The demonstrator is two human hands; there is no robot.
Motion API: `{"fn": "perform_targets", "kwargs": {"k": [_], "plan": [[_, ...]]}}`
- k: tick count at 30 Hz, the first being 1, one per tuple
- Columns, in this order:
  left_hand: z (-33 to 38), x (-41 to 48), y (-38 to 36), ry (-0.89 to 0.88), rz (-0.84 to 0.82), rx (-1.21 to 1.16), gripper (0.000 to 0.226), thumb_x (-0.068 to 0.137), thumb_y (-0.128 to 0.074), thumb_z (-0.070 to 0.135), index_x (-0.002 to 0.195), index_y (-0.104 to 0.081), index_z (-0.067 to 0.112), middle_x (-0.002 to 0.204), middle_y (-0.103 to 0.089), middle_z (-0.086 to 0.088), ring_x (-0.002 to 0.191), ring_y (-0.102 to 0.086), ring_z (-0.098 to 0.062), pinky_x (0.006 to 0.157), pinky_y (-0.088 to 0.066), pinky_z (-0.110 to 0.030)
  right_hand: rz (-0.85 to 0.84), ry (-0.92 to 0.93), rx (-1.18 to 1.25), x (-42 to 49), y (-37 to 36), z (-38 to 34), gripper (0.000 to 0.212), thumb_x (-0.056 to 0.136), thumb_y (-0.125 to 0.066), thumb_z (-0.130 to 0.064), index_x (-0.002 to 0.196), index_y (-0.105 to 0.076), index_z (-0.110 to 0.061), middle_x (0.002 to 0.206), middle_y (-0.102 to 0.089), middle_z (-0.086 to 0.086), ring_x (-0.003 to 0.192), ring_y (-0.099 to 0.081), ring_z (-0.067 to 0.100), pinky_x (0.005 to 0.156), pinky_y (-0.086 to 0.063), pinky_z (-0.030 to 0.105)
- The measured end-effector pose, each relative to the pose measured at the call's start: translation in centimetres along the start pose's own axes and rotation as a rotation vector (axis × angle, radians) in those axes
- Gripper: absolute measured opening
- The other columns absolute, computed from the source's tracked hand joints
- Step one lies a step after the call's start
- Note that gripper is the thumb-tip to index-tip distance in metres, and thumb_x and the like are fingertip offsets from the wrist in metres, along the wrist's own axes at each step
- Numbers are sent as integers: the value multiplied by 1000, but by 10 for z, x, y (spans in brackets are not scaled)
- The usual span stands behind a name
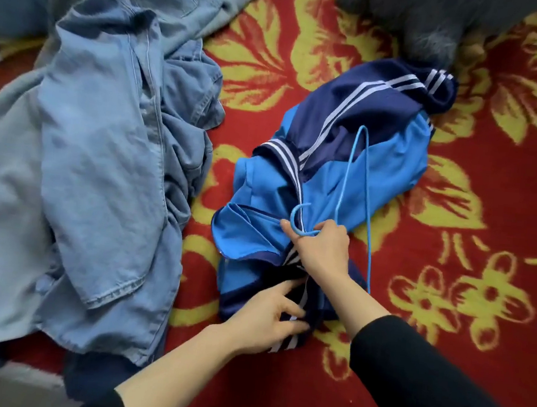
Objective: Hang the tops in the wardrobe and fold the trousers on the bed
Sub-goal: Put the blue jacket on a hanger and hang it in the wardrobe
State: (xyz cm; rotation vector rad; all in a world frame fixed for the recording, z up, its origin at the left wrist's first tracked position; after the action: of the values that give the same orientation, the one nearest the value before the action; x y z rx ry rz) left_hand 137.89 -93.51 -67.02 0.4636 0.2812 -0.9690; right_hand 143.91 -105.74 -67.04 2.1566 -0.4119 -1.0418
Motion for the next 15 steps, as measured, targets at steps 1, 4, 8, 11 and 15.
{"fn": "perform_targets", "kwargs": {"k": [1, 4, 8, 11, 15], "plan": [[-7, 1, 0, 21, -32, 6, 14, 84, -70, 22, 89, -75, 10, 147, -41, 1, 133, -36, -2, 106, -25, -9, -16, -1, -50, 2, -5, 3, 55, 74, -71, -54, 99, -56, -7, 113, -53, 14, 112, -48, 33, 91, -42, 38], [-23, 5, 23, 129, -3, -47, 19, 81, -64, 14, 93, -77, 19, 109, -71, -1, 96, -64, -5, 86, -48, -23, -50, -25, -48, 9, -7, 13, 13, 78, -61, -19, 79, -58, -7, 88, -60, 14, 95, -56, 38, 69, -41, 34], [-32, 7, 115, 250, 557, -263, 29, 77, -54, 13, 69, -72, 34, 68, -71, 8, 57, -64, -13, 59, -51, -28, 40, 16, 110, 2, 14, 18, 8, 78, -51, -4, 72, -54, 0, 65, -52, 11, 73, -48, 36, 61, -33, 37], [0, 17, 159, 150, 789, -23, 27, 82, -55, 12, 90, -69, 33, 91, -69, 5, 80, -63, -18, 79, -52, -36, 185, 110, 216, -19, 38, 16, 10, 80, -50, -1, 71, -52, -7, 61, -49, 3, 67, -45, 30, 61, -34, 38], [50, 67, 151, 61, 556, 479, 61, 86, -61, 19, 143, -40, 28, 145, -37, -7, 132, -32, -25, 106, -31, -37, 224, 286, 296, -47, 67, -3, 37, 82, -50, 3, 63, -43, -28, 55, -47, -13, 55, -42, 7, 54, -31, 25]]}}
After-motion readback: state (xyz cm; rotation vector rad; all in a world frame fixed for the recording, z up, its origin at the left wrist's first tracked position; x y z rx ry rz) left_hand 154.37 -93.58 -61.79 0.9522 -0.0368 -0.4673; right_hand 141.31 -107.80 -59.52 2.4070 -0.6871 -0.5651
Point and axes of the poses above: each hand's wrist, its own x-axis towards the middle knuckle, its own y-axis out of the back of the hand, z = x × y, the point moved 9 cm from there along x, towards the middle knuckle
